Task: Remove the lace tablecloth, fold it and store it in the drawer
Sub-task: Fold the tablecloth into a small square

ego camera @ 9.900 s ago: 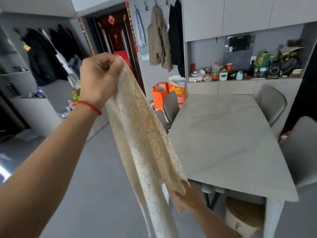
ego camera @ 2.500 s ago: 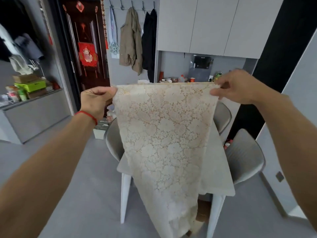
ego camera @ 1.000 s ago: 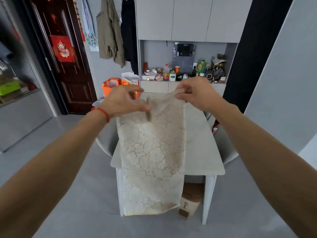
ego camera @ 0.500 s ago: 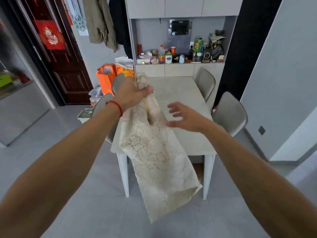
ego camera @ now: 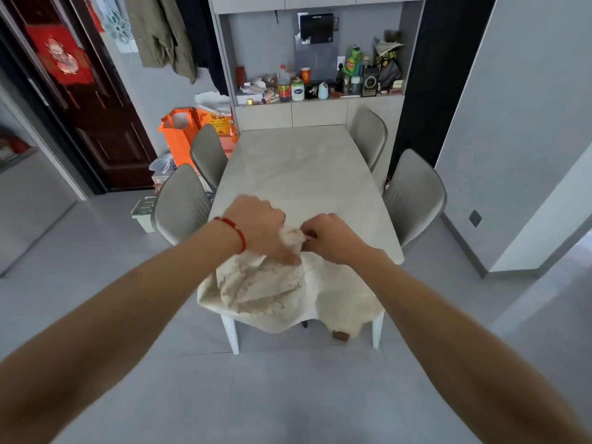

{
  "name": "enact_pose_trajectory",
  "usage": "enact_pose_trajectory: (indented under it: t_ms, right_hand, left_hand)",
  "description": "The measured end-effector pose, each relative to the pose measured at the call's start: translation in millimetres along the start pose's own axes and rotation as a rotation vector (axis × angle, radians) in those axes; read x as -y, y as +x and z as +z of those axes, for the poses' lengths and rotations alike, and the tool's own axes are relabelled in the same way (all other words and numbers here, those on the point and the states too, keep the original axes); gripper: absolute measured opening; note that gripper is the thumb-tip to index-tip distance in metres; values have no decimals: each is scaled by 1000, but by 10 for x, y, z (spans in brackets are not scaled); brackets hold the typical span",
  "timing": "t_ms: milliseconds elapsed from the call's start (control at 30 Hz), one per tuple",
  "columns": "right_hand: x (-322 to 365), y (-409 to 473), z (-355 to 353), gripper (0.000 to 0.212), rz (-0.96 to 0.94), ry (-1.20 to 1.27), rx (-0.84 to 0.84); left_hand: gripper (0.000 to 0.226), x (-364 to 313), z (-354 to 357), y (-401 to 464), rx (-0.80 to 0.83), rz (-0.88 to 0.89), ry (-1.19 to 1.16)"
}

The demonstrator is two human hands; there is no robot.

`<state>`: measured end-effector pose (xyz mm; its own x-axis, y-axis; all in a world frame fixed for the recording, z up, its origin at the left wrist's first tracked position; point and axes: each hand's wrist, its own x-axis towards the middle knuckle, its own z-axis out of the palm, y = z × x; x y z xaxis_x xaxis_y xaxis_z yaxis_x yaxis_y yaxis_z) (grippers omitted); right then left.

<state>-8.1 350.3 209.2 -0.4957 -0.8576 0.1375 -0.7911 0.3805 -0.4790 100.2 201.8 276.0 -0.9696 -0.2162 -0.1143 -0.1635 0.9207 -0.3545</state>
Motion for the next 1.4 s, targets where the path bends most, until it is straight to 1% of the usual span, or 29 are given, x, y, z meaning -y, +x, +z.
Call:
enact_pose_trajectory:
  t_ms: [33,100,167,233,300,333,367,400,433,467,500,533,567,600,633,733,800,867,900,967,1067,1133,1233,1267,1333,1400]
  right_hand:
    - [71,17,-38,14,-22,-45,2]
    - [162,-7,-104,25,-38,-120,-2]
    - [177,-84,-96,27,-38,-117,-21]
    - [137,-200,-3,22,-20,-16,-56]
    - [-33,-362,110,25,24,136,-151]
    - [-186,-454,158,31,78,178,-211]
    - [-373,-549,198,39,174,189,-265]
    - [-584,-650,246,47,319,178,-296]
    - [-797,-747,310,54,501,165,-286]
    - [-982,-833,401,61,682,166,-223]
    - [-1103,-906,519,67,823,194,-113]
    - [-1155,-960,664,73,894,241,15]
    - [-1149,-993,823,80,902,299,127]
    - [-1115,-1008,996,87,882,352,196]
    - [-1070,-1002,1159,90,868,389,217]
    - [-919,-919,1524,77,890,446,132]
    - [-819,-847,1637,67,890,441,121]
    - [-735,-778,1703,61,851,400,120]
    - [-681,-746,1726,56,832,393,133]
    - [-580,-678,1782,45,811,409,190]
    - [-448,-628,1877,41,794,359,309]
    - [-396,-613,1899,46,842,339,280]
    - [-416,-575,1877,30,913,406,195]
    - [-454,-554,1861,27,900,392,182]
    - [-540,-519,1815,26,857,331,181]
    - [-640,-525,1746,22,836,300,184]
  left_hand:
    - [96,-132,89,-1,32,-16,-36]
    - [90,-293,251,2,90,-53,-163]
    - [78,-336,343,19,113,-74,-286]
    - [60,-310,386,23,133,-90,-415]
    - [47,-246,417,35,105,-85,-489]
    - [45,-202,430,26,65,-77,-501]
    - [47,-153,435,6,21,-64,-504]
    - [51,-106,427,-26,-16,-54,-502]
    - [54,-54,407,-61,-38,-49,-501]
    - [56,-3,375,-88,-50,-49,-507]
    - [55,52,331,-109,-50,-48,-523]
    - [52,97,275,-126,-45,-45,-543]
    - [49,136,214,-144,-36,-43,-559]
    - [48,161,151,-155,-26,-42,-564]
    - [46,187,95,-165,-17,-37,-560]
    - [37,269,4,-197,-20,-31,-562]
    - [29,323,3,-231,-18,-52,-588]
    - [21,363,63,-276,-23,-69,-642]
    - [26,371,89,-307,-31,-75,-671]
    - [43,384,116,-354,-56,-80,-726]
    - [47,399,109,-424,-45,-82,-742]
    - [46,425,90,-465,-1,-91,-717]
    - [37,539,88,-507,65,-115,-631]
    - [39,598,112,-522,78,-134,-604]
    - [40,714,180,-564,105,-182,-533]
    - [37,821,295,-599,134,-222,-464]
